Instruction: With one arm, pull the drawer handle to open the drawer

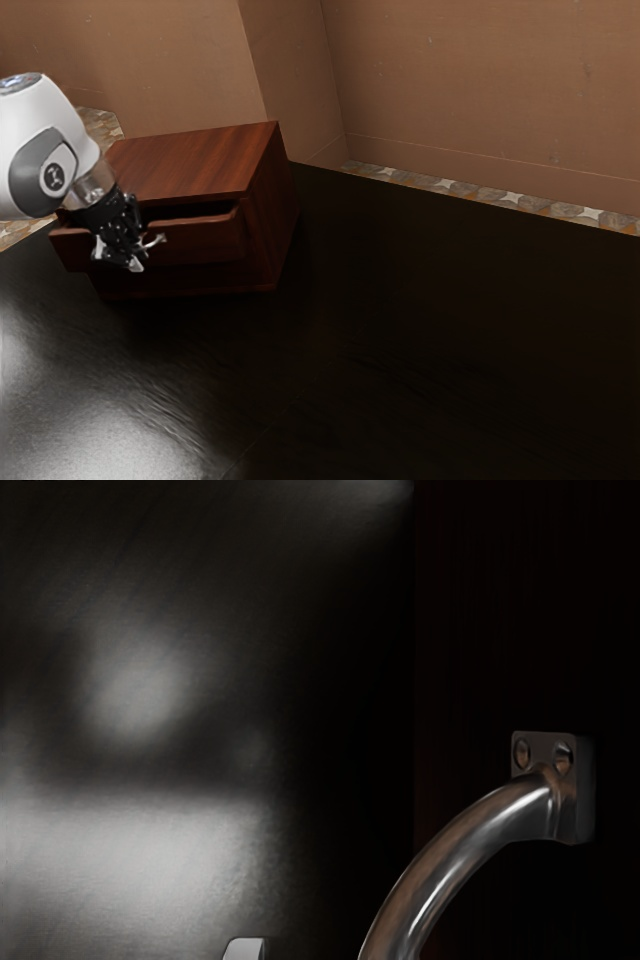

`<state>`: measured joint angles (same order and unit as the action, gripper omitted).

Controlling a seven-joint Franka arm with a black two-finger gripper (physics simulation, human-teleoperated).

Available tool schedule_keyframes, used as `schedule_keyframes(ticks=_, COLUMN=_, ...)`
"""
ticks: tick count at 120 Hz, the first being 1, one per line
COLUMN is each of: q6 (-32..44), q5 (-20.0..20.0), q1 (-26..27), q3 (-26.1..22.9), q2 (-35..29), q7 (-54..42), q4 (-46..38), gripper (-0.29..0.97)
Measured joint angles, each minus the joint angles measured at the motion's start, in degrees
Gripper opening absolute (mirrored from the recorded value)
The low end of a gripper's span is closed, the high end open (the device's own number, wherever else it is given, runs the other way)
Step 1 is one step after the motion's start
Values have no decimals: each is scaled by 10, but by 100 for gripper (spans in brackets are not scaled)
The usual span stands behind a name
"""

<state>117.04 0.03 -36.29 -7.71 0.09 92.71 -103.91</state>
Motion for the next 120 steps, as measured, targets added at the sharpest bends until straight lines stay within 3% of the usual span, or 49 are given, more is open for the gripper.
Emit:
schedule_keyframes(ticks=8, q6=5, q5=0, q1=38, q3=38, q2=-10, q7=-1, q4=-14, gripper=6)
schedule_keyframes(ticks=120, q6=50, q5=0, q1=20, q3=18, q2=-88, q7=-5, q4=-103, gripper=6)
